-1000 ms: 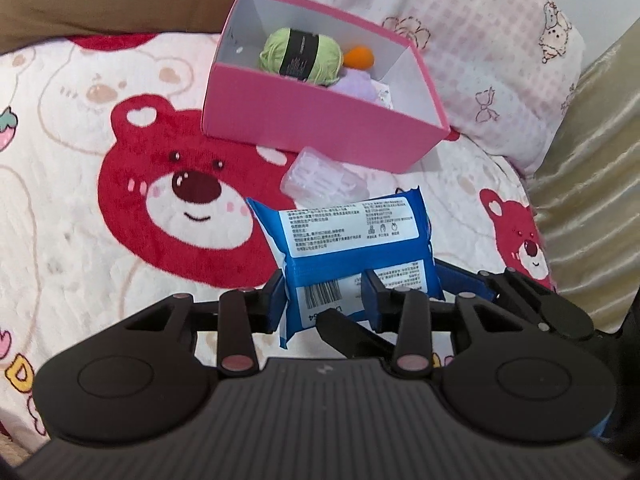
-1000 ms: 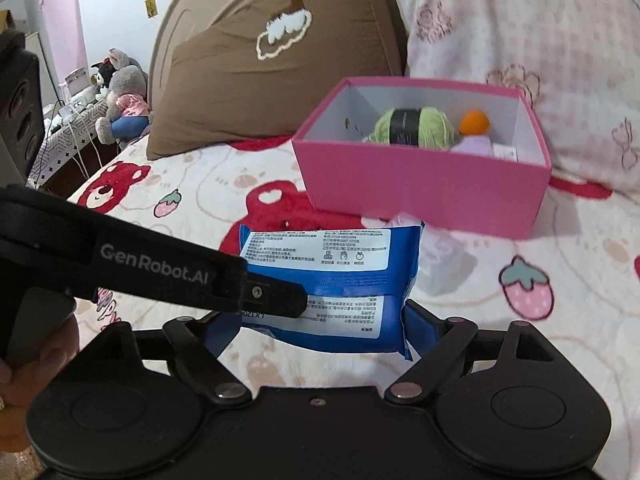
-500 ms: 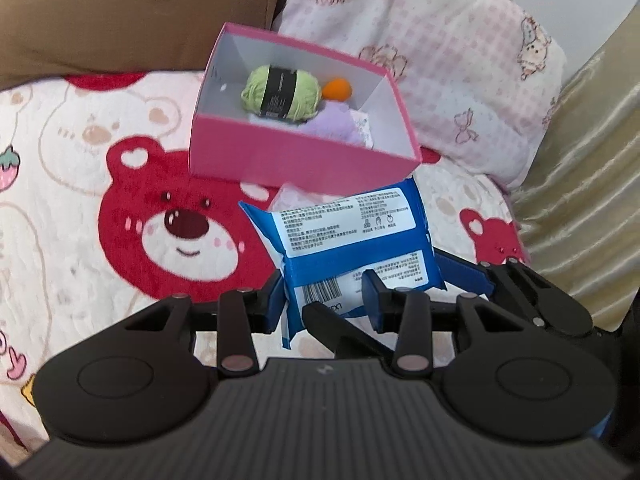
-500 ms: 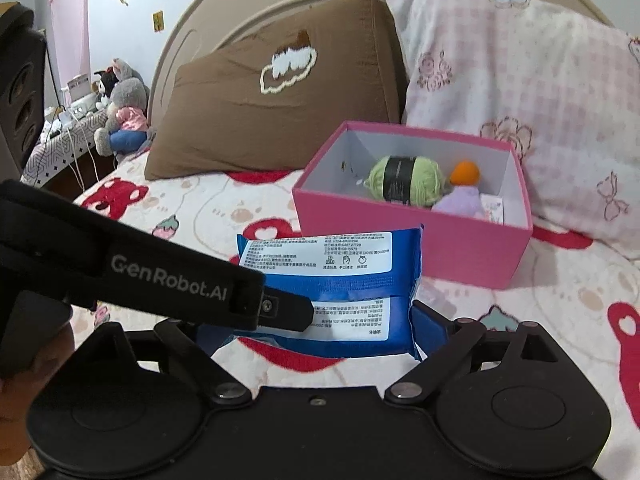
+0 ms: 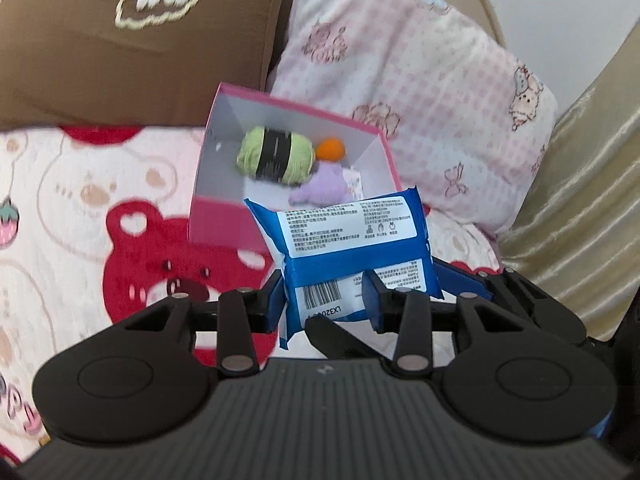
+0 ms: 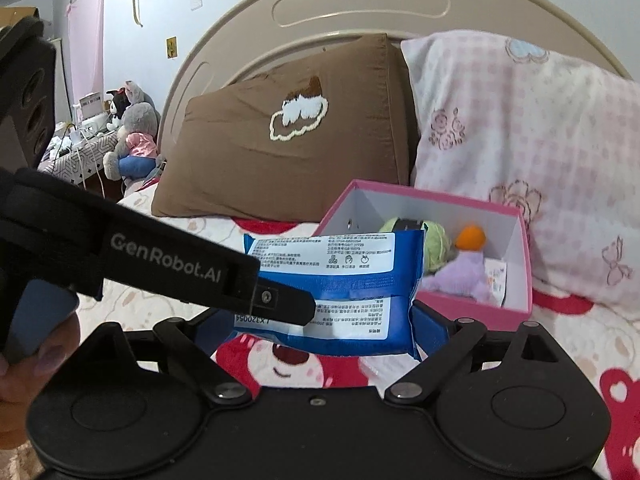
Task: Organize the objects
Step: 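Lower the blue packet into the pink box beside the yarn ball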
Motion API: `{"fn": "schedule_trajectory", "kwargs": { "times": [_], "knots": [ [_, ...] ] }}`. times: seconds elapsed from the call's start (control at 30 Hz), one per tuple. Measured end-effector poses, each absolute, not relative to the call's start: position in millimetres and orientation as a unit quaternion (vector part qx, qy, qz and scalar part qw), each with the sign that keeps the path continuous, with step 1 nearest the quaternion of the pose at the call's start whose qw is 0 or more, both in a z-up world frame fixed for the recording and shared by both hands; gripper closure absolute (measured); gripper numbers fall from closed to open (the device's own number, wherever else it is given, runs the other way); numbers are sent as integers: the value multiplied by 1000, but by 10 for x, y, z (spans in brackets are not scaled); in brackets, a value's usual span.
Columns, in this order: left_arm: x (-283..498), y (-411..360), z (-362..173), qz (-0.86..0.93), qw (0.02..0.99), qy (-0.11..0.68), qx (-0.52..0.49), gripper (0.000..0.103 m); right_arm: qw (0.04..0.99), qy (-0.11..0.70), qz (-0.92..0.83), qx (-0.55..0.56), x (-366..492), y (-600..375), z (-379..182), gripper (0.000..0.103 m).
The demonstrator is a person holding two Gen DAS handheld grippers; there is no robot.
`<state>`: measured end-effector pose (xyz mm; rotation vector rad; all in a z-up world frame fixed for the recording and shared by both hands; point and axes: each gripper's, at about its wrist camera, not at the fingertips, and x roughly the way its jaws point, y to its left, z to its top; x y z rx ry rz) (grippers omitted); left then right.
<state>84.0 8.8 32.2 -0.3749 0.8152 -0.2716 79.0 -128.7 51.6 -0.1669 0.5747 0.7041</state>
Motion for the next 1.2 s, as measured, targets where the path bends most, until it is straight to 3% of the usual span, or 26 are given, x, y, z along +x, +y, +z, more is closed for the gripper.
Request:
{"fn": "schedule_trajectory", "kwargs": {
  "times": [0.5, 1.2],
  "knots": [
    [1507, 378, 307, -149, 886, 386, -208, 65, 901, 242, 344, -107, 1266, -999, 656, 8],
    [2765, 55, -335, -143, 857, 454, -197, 65, 867, 367, 329, -76, 2598, -909, 206, 9]
  ]
}}
